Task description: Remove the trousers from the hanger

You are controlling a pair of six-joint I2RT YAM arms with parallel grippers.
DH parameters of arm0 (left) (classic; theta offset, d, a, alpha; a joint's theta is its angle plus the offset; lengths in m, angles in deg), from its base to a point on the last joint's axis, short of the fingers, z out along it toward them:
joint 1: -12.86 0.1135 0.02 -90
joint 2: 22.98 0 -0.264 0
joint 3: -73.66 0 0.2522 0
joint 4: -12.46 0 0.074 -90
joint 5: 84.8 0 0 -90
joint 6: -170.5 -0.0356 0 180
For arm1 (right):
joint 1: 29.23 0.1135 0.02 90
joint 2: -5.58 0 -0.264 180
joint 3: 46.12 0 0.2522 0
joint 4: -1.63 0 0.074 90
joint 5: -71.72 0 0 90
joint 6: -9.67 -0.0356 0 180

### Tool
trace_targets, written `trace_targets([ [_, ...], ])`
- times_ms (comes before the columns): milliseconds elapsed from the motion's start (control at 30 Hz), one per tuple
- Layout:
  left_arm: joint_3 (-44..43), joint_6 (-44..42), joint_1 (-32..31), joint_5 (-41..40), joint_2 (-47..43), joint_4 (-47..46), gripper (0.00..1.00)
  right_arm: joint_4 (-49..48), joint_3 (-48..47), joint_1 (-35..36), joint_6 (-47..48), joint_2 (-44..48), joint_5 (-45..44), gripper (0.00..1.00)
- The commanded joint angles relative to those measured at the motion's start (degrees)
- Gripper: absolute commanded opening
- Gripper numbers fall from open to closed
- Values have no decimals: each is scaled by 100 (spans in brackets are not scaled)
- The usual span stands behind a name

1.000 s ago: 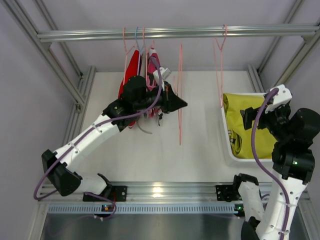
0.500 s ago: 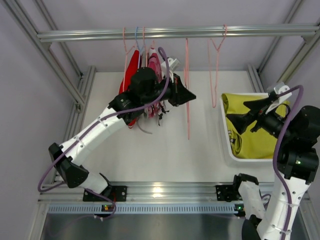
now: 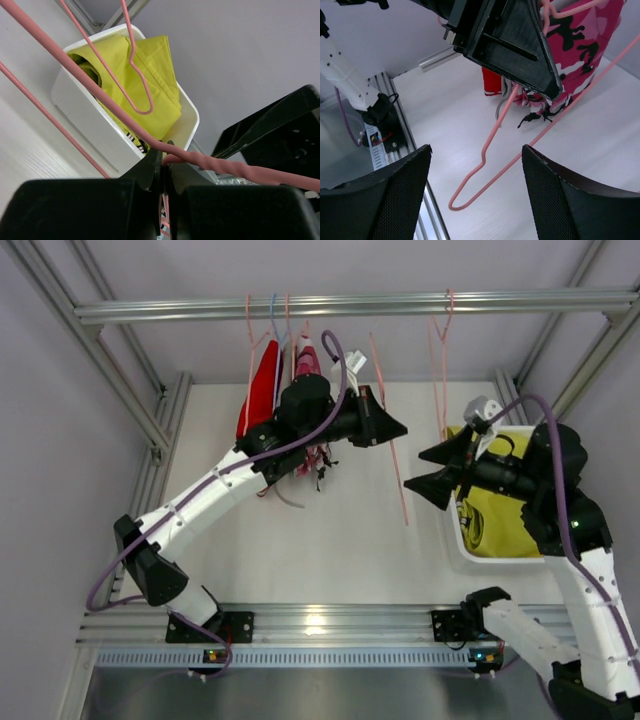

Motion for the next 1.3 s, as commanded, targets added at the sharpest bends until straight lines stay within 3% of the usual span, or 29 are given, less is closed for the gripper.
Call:
trace_targets([
  [0,-354,296,-116,-150,64,-381,0,-127,-195,821,556,-254,-1484,71],
  [100,-372,331,-143,-150,90,-364,0,-303,-125,1392,539,-447,-2047,69],
  [333,-451,358,-152,-167,64,-293,0,-532,-230,1499,328,-948,-2339,60],
  [367,-443,366,-152,-176,47,-293,0,-575,-239,1517,302,-966,-2278,53],
  [533,-337,401,-152,-220,-24,-249,0,-857,-133,1613,126,-913,-1671,38],
  [633,-249,349,-152,-237,-76,-258,0,-866,-125,1640,-102,-922,-1451,19],
  [667,-206,297,-152,-264,-94,-249,0,-901,-116,1640,-277,-922,-1442,3],
  [733,-170,235,-152,-299,-138,-223,2,-980,-72,1640,-506,-878,-1442,0],
  [800,-92,147,-134,-369,-173,-197,9,-1059,-11,1605,-936,-852,-1433,0],
  [833,-74,86,-134,-413,-217,-170,27,-1120,42,1527,-1068,-834,-1460,0],
  [900,-12,41,-73,-466,-270,-126,50,-1156,95,1438,-1464,-825,-1477,0],
  [933,-12,6,-46,-483,-305,-109,74,-1199,130,1377,-1561,-799,-1477,0],
  [1000,-12,-90,58,-571,-358,-82,93,-1235,157,1306,-1798,-782,-1460,0],
  [1033,-47,-134,94,-580,-384,-65,99,-1235,174,1271,-1868,-790,-1469,0],
  [1267,-144,-1002,323,-694,-788,-222,99,-1165,218,946,-2685,-720,-1723,0],
])
